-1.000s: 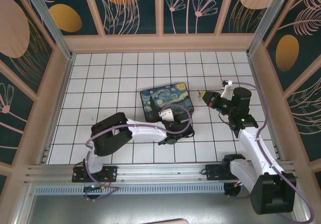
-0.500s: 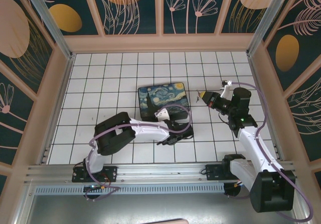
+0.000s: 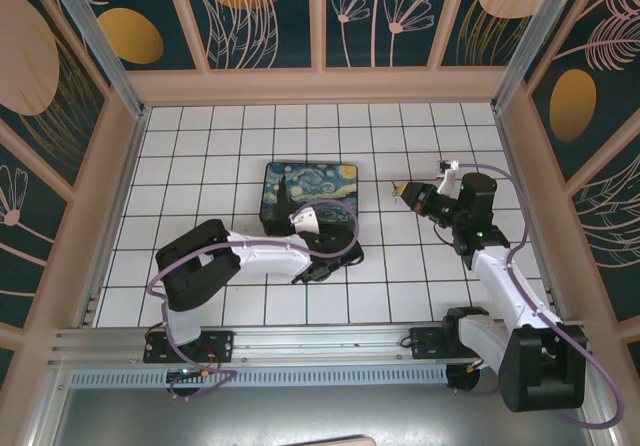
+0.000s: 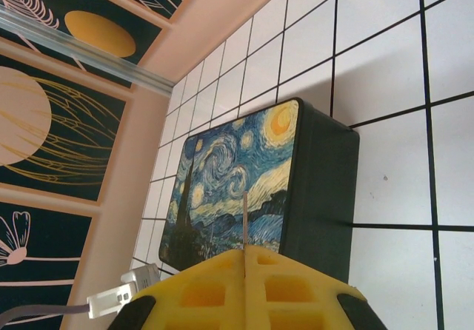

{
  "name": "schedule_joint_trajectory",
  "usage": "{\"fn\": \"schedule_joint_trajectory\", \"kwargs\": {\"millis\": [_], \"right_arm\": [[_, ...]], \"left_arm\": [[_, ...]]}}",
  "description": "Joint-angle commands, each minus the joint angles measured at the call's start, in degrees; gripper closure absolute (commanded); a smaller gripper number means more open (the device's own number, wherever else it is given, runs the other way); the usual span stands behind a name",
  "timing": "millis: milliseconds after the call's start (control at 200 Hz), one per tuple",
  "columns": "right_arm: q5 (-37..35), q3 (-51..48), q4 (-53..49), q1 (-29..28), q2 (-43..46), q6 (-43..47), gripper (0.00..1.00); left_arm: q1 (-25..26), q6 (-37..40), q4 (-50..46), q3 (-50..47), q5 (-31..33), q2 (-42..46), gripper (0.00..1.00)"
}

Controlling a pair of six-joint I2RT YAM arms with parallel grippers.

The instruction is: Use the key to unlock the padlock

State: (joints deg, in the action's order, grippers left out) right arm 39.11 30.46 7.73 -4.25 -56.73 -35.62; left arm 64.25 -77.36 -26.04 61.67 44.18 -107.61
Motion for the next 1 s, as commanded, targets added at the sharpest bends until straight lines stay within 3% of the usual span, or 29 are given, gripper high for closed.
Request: {"fn": "schedule_joint_trajectory", "kwargs": {"millis": [0,145,405,566,996], "right_arm": [[0.72,1.28,0.71,0.29,0.66,1.34,1.0],[0.44,1.36,1.53,0.15,0.48,0.52,1.0],[-0.41,1.77,2.08,-0.58,-0.35,-0.08,1.0],[-0.88,2.39,1.16,-0.88,-0.25,0.21,1.0],[-2.24,2.26,1.21,-2.14,-0.58,0.28,1.0]], "left_arm": [[-1.8,5.73,4.63,-3.04,-0.94,2.3,0.32],[-2.74,9.72,7.16,-3.54,-2.18,1.48,0.33],[-2.83,10.83,9.69,-2.54,-0.34,-0.81,0.48],[-3.15,11.07,10.22,-2.74,-0.04,-1.28,0.5],[-3.25,11.77,8.2,-3.84,2.02,2.14,0.69]]}}
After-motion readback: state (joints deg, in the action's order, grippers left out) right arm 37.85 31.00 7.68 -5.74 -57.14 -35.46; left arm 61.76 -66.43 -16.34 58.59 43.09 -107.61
